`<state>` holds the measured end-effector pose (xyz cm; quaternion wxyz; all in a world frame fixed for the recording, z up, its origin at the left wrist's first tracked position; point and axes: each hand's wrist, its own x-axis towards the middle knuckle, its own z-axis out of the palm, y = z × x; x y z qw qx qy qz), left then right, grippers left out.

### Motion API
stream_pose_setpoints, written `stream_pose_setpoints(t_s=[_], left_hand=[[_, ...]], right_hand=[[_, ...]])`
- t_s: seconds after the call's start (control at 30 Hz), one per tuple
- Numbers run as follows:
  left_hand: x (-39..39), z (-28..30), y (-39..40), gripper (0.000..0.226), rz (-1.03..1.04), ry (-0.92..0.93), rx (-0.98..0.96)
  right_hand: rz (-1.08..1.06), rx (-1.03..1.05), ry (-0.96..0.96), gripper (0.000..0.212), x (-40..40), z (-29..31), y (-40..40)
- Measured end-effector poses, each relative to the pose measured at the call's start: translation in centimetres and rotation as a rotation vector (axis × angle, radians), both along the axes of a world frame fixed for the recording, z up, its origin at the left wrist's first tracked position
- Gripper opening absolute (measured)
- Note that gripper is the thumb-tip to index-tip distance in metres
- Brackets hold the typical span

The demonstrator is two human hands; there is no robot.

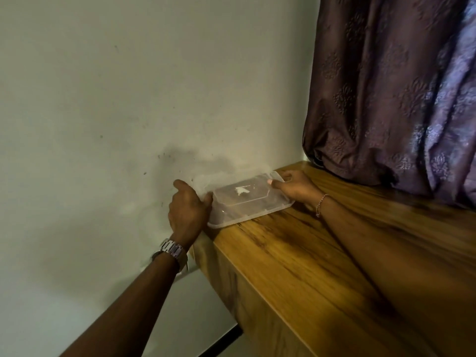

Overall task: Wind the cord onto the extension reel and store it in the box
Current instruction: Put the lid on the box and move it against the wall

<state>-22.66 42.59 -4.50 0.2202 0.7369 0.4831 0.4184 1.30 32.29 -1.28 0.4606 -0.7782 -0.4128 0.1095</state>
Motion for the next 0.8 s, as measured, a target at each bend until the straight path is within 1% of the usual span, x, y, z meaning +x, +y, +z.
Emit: stream_pose_setpoints(t_s=[0.03,0.1,0.13,0.2,0.27,0.3,0.33,0.4,0.43,0.47,0.5,0.57,0.63,0.67,0.73,0.8], left_hand=[[0.1,0.3,0.0,0.067,-0.033,-0.052,-0.013],[0.7,0.9,-0.2,0.07,-0.113,-0.132,-0.045],[1.0,1.1,-0.2,0.072,-0.157,-0.158,-0.06],[2.1,1.5,-1.0,0.075,-0.259,-0.208,-0.127],[3.6,2.2,-2.3,0.079,-0.39,-0.318,-0.232],[4.1,2.4,-2.8,0.079,-0.459,-0.382,-0.278],[5.1,3.0,-4.0,0.078,-0.528,-0.44,-0.312],[6.0,3.8,-5.0,0.067,-0.614,-0.544,-0.375],[6.3,4.3,-5.4,0.06,-0.685,-0.638,-0.436],[6.5,5.0,-5.8,0.057,-0.764,-0.768,-0.536],[6.9,5.7,-6.5,0.06,-0.82,-0.892,-0.659],[7.7,7.0,-7.6,0.071,-0.852,-1.063,-0.856],[8.7,8.1,-8.8,0.069,-0.864,-1.162,-0.967],[9.4,8.6,-9.7,0.066,-0.875,-1.179,-1.016],[10.4,9.6,-11.8,0.062,-0.911,-1.127,-1.07],[11.0,10.5,-13.5,0.05,-0.962,-1.019,-1.083]], right_hand=[[-0.014,0.049,0.042,0.022,0.3,0.3,-0.7],[-0.06,0.14,0.111,0.036,0.9,1.3,-2.1],[-0.09,0.168,0.178,0.045,1.2,1.8,-2.7],[-0.078,0.182,0.383,0.059,1.5,3.1,-4.4],[0.0,0.23,0.583,0.072,1.7,4.4,-6.3],[0.01,0.277,0.643,0.077,1.8,4.9,-7.1],[-0.01,0.335,0.66,0.081,2.3,5.7,-8.9],[-0.045,0.382,0.675,0.089,2.4,6.7,-10.6],[-0.068,0.394,0.672,0.093,2.4,7.1,-11.6],[-0.093,0.429,0.677,0.095,2.4,7.5,-12.7],[-0.121,0.478,0.678,0.095,2.6,7.9,-14.2],[-0.147,0.554,0.69,0.089,3.0,8.6,-17.0],[-0.148,0.633,0.722,0.076,3.3,9.2,-19.3],[-0.157,0.671,0.731,0.066,3.4,9.5,-20.6],[-0.166,0.728,0.721,0.04,3.2,10.2,-22.5],[-0.144,0.77,0.662,0.02,3.0,10.9,-24.2]])
